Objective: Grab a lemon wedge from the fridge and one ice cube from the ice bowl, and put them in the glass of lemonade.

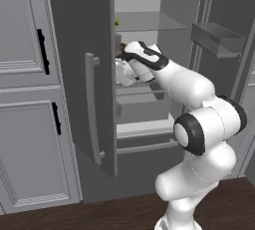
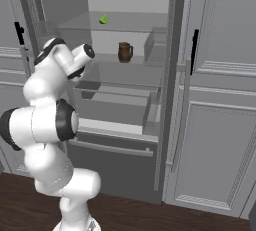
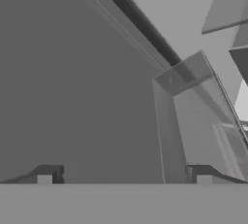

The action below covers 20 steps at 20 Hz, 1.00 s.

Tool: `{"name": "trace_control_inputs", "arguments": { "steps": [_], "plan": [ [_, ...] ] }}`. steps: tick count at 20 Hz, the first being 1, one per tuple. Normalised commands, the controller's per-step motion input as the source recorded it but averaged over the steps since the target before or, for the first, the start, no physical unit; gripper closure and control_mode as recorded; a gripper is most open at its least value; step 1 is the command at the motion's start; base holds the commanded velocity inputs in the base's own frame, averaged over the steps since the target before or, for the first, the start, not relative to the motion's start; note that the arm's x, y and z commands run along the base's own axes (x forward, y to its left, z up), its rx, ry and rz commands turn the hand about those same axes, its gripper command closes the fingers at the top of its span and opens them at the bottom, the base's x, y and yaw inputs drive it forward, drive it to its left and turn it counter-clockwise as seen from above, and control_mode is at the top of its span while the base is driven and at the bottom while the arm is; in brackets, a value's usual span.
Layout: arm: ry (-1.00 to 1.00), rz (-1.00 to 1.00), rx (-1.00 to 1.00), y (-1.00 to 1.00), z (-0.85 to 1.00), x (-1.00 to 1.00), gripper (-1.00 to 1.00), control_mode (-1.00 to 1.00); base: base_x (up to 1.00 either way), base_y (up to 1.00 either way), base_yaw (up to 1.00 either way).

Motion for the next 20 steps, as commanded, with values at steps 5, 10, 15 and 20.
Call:
{"name": "trace_control_inputs", "arguments": {
  "steps": [5,10,15,20],
  "plan": [
    [-0.13,0.07,0.00,0.77,0.02,-0.88,-1.00,-1.00,0.00,0.00,0.00],
    [-0.16,0.05,0.00,0.73,0.05,-0.72,-1.00,-1.00,0.00,0.00,0.00],
    [-0.13,0.02,0.00,0.69,0.22,-0.56,-1.00,-1.00,0.00,0.00,0.00],
    [-0.06,0.00,-0.03,0.60,0.37,-0.07,-1.00,-1.00,0.00,0.00,0.00]
  ]
}}
